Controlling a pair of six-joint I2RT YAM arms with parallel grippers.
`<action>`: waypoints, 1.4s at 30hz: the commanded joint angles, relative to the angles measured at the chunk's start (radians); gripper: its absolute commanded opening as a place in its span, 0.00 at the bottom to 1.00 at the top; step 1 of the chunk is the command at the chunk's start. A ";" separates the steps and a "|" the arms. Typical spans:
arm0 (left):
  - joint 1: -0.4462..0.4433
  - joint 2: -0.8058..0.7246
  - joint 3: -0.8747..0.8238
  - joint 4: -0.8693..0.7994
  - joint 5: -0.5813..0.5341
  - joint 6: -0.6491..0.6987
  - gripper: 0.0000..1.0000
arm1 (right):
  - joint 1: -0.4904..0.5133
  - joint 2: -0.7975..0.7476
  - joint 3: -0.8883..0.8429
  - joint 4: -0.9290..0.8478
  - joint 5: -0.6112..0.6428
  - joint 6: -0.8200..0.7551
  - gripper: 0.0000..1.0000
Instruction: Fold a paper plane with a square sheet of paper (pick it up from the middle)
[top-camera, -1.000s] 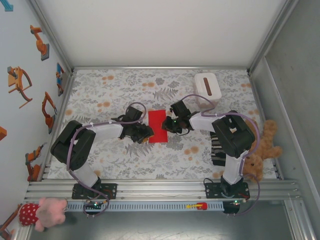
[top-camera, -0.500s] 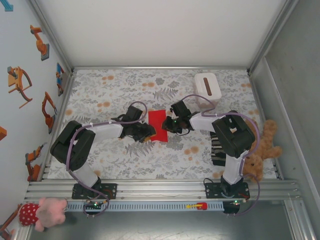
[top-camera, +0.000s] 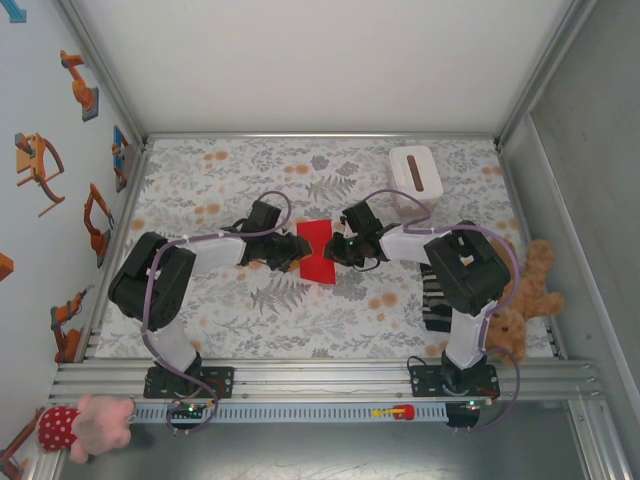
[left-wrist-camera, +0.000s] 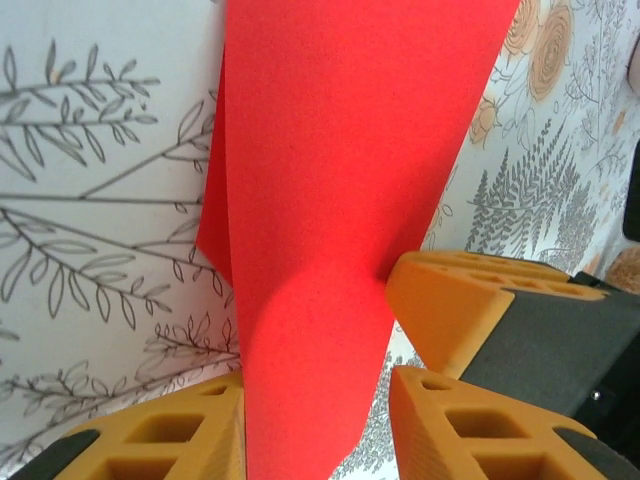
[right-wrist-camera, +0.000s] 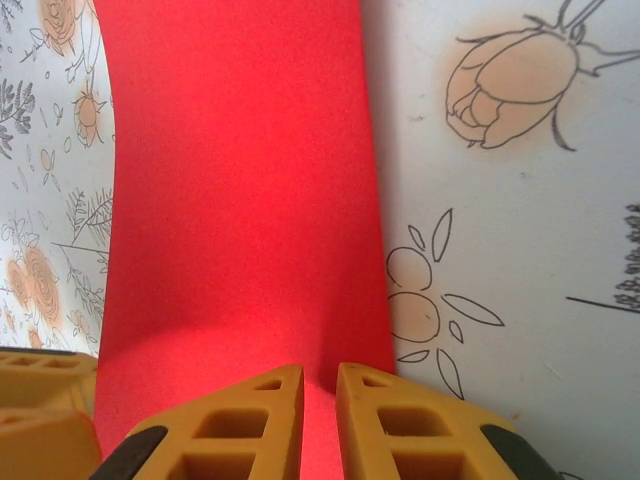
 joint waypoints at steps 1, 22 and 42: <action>0.007 0.021 0.025 -0.004 0.024 0.030 0.37 | -0.012 0.031 -0.036 -0.043 0.067 0.005 0.17; 0.035 0.052 0.044 -0.052 0.021 -0.002 0.08 | -0.017 -0.099 -0.024 -0.017 0.082 -0.081 0.29; 0.027 0.010 0.089 -0.121 0.041 -0.159 0.04 | 0.126 -0.463 -0.284 0.157 0.259 -0.541 0.70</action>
